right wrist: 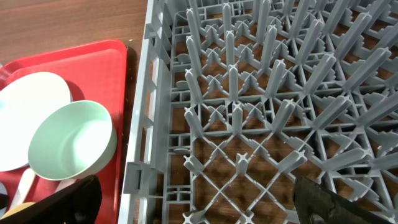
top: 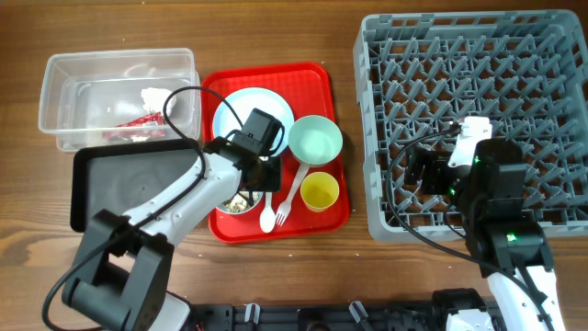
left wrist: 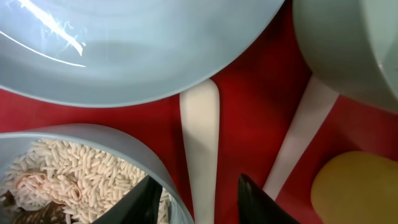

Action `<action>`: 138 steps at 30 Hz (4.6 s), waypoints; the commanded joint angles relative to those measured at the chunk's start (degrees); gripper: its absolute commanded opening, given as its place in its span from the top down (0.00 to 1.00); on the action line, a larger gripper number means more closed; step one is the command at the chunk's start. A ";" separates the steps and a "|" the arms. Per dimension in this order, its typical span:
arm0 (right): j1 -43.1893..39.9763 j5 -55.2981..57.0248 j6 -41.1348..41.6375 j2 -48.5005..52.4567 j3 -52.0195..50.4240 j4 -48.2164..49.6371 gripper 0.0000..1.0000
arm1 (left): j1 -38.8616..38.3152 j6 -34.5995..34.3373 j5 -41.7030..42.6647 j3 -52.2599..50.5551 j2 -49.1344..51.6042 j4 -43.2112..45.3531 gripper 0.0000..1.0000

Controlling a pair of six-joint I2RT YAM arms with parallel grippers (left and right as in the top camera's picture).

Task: Sort waste into correct bins and load items into the dishwasher rack
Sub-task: 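Grasp the light-blue bowl of rice with the left gripper, then tip the bowl over the black tray to dump rice and peanuts, then place the empty blue bowl onto the blue plate with the left gripper, then grasp the yellow cup with the left gripper and lift it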

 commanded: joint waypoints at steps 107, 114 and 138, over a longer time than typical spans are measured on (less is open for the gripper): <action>-0.22 -0.92 -0.79 0.15 1.49 -0.07 0.00 | 11.02 10.34 6.69 3.34 -1.79 22.73 0.96; -0.24 -0.94 -0.76 0.15 1.49 -0.07 0.00 | 11.02 10.34 9.14 3.34 0.66 22.71 0.58; -0.22 -0.94 -0.74 0.15 1.49 -0.11 0.00 | -10.29 2.60 5.16 3.48 1.03 -0.09 0.74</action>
